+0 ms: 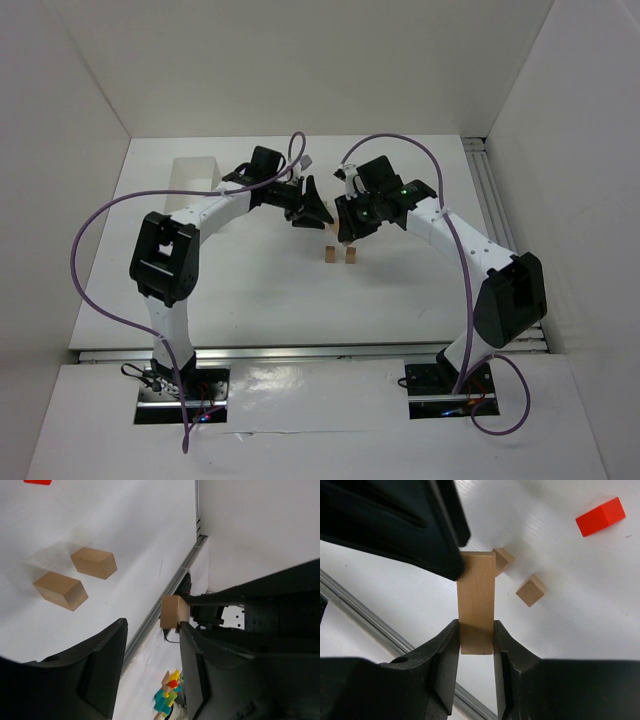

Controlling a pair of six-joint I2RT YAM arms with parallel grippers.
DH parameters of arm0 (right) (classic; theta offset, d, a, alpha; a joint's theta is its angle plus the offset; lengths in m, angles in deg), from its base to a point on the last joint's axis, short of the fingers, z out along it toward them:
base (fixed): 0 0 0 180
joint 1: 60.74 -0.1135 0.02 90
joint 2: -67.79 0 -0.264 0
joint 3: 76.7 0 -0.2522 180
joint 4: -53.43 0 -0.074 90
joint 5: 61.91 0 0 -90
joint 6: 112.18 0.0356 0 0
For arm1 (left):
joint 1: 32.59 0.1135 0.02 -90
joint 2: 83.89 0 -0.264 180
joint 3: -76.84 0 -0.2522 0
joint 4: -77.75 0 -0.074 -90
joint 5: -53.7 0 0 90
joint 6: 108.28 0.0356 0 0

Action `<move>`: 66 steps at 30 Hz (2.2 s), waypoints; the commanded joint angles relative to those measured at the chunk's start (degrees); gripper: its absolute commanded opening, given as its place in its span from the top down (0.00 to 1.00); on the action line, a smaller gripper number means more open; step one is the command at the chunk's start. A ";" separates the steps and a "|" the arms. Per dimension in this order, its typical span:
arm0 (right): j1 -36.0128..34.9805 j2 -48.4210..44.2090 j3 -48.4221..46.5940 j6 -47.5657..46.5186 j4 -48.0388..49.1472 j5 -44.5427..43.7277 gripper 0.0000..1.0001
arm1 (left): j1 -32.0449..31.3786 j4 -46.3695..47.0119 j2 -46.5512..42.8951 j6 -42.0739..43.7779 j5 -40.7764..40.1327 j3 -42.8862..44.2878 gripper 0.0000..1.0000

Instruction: Build the wood block tower

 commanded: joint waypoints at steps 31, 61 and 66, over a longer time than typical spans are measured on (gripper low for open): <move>0.03 -1.21 -0.46 -1.75 -1.98 -0.19 0.79 | -1.86 2.27 4.54 -0.55 4.19 4.53 0.68; 0.55 -2.52 -6.08 7.75 -3.12 -3.71 0.25 | -3.18 34.52 -16.65 -24.62 -14.96 -27.54 1.00; 0.03 -2.00 -8.46 3.10 -4.44 1.47 0.27 | -3.18 36.99 -18.76 -25.68 -17.52 -29.39 1.00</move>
